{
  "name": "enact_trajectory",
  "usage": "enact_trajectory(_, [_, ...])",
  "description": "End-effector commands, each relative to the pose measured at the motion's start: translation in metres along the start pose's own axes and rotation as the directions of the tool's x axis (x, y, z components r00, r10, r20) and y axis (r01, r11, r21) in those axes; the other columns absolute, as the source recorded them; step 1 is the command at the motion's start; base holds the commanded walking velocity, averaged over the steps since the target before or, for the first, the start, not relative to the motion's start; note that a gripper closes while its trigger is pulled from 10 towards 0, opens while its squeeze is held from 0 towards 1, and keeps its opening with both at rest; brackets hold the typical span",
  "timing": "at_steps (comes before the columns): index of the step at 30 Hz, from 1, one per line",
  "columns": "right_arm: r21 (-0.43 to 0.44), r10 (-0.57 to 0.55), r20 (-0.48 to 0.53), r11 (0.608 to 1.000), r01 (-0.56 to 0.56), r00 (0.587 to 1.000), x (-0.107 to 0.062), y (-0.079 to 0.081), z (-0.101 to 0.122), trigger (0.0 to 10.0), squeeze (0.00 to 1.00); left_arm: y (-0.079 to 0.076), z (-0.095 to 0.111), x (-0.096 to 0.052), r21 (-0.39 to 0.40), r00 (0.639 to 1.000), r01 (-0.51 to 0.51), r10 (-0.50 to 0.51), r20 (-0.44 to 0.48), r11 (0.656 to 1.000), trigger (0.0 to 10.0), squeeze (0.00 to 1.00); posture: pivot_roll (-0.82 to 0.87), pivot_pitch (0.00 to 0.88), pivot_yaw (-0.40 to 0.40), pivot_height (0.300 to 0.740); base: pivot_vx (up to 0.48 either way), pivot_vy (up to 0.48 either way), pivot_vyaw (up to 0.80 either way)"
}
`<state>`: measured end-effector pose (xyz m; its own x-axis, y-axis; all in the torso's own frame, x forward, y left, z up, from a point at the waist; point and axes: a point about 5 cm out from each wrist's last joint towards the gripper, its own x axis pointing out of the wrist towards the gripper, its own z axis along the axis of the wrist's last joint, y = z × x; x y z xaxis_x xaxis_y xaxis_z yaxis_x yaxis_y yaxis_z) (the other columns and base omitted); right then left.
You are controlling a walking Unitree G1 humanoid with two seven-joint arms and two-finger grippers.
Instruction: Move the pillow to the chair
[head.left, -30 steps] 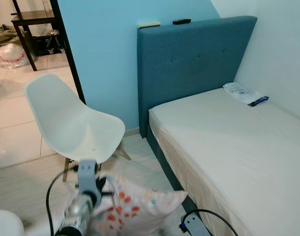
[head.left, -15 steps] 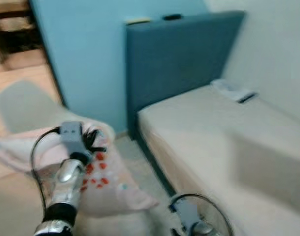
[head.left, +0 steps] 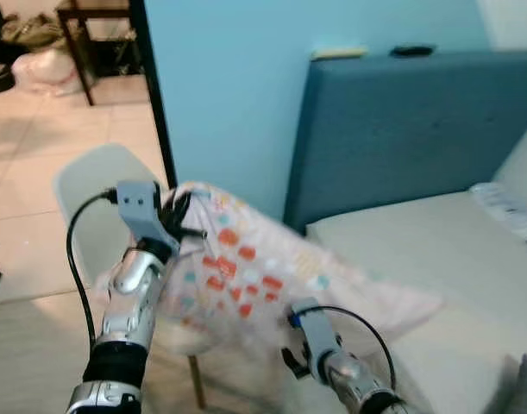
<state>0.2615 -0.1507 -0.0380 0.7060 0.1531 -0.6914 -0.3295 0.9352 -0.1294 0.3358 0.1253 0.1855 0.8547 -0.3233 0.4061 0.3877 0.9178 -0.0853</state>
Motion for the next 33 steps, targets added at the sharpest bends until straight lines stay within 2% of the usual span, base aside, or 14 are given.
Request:
enact_trajectory(1, [0.028, -0.029, -0.008, 0.999, 0.029, 1.0, -0.001, -0.005, -0.005, 10.0, 0.0, -0.017, 0.021, 0.014, 0.002, 0.994, 0.068, -0.068, 0.088, 0.998, 10.0, 0.0, -0.05, 0.037, -0.012, 0.74, 0.48, 0.0, 0.0])
enact_trajectory(7, [0.031, -0.004, -0.011, 1.0, 0.005, 1.0, -0.001, 0.002, -0.006, 10.0, 0.0, -0.032, 0.037, 0.027, -0.005, 0.986, 0.113, -0.112, 0.127, 0.994, 10.0, 0.0, -0.05, 0.04, -0.003, 0.74, 0.48, 0.0, 0.0])
enact_trajectory(10, [0.013, 0.008, -0.016, 1.0, -0.008, 1.0, -0.001, 0.005, -0.007, 10.0, 0.0, -0.026, 0.037, 0.028, 0.006, 0.992, 0.071, -0.071, 0.107, 0.997, 10.0, 0.0, -0.06, 0.043, 0.004, 0.74, 0.29, 0.0, 0.0])
enact_trajectory(11, [0.014, 0.013, -0.023, 1.0, -0.013, 1.0, -0.001, 0.006, -0.009, 10.0, 0.0, -0.009, 0.028, 0.026, 0.061, 0.999, -0.037, 0.036, 0.026, 0.997, 10.0, 0.0, -0.06, 0.046, 0.006, 0.74, 0.0, 0.0, 0.0])
enact_trajectory(13, [0.016, 0.013, -0.026, 1.0, -0.013, 1.0, -0.001, 0.006, -0.009, 10.0, 0.0, -0.002, 0.024, 0.024, 0.089, 0.997, -0.079, 0.081, -0.014, 0.993, 10.0, 0.0, -0.06, 0.047, 0.007, 0.74, 0.0, 0.0, 0.0])
enact_trajectory(16, [0.013, 0.02, -0.044, 1.0, -0.019, 0.999, -0.002, 0.007, -0.014, 10.0, 0.0, 0.034, 0.004, 0.003, 0.251, 0.95, -0.226, 0.27, -0.158, 0.941, 10.0, 0.0, -0.06, 0.051, 0.01, 0.74, 0.0, 0.0, 0.0])
enact_trajectory(17, [0.012, 0.021, -0.05, 1.0, -0.021, 0.999, -0.002, 0.007, -0.015, 10.0, 0.0, 0.048, 0.001, -0.007, 0.256, 0.917, -0.306, 0.356, -0.18, 0.917, 10.0, 0.0, -0.06, 0.054, 0.007, 0.74, 0.0, 0.0, 0.0])
enact_trajectory(18, [0.012, 0.021, -0.05, 1.0, -0.021, 0.999, -0.002, 0.007, -0.015, 10.0, 0.0, 0.048, 0.001, -0.007, 0.256, 0.917, -0.306, 0.356, -0.18, 0.917, 10.0, 0.0, -0.06, 0.054, 0.007, 0.74, 0.0, 0.0, 0.0])
enact_trajectory(20, [0.01, 0.028, -0.058, 1.0, -0.028, 0.998, -0.003, 0.007, -0.018, 10.0, 0.0, 0.07, -0.002, -0.027, 0.289, 0.84, -0.439, 0.503, -0.205, 0.851, 10.0, 0.0, -0.05, 0.057, -0.001, 0.74, 0.0, 0.0, 0.0])
enact_trajectory(27, [-0.014, 0.057, -0.068, 0.998, -0.058, 0.996, -0.002, 0.013, -0.019, 10.0, 0.0, 0.087, -0.002, -0.044, 0.363, 0.745, -0.558, 0.643, -0.176, 0.746, 10.0, 0.0, -0.04, 0.056, -0.012, 0.74, 0.0, 0.0, 0.0])
enact_trajectory(28, [-0.015, 0.06, -0.068, 0.998, -0.062, 0.996, -0.002, 0.013, -0.019, 10.0, 0.0, 0.09, 0.001, -0.046, 0.371, 0.724, -0.587, 0.671, -0.157, 0.72, 10.0, 0.0, -0.04, 0.056, -0.012, 0.74, 0.0, 0.0, 0.0])
enact_trajectory(29, [-0.019, 0.068, -0.066, 0.997, -0.07, 0.996, -0.002, 0.014, -0.019, 10.0, 0.0, 0.1, 0.01, -0.049, 0.394, 0.678, -0.644, 0.728, -0.103, 0.656, 10.0, 0.0, -0.04, 0.056, -0.013, 0.74, 0.0, 0.0, 0.0])
enact_trajectory(30, [-0.019, 0.068, -0.066, 0.997, -0.07, 0.996, -0.002, 0.014, -0.019, 10.0, 0.0, 0.1, 0.01, -0.049, 0.394, 0.678, -0.644, 0.728, -0.103, 0.656, 10.0, 0.0, -0.04, 0.056, -0.013, 0.74, 0.0, 0.0, 0.0])
enact_trajectory(33, [-0.014, 0.076, -0.063, 0.997, -0.078, 0.995, -0.002, 0.016, -0.019, 10.0, 0.0, 0.125, 0.024, -0.061, 0.432, 0.567, -0.735, 0.823, -0.03, 0.522, 10.0, 0.0, -0.04, 0.056, -0.013, 0.74, 0.0, 0.0, 0.0])
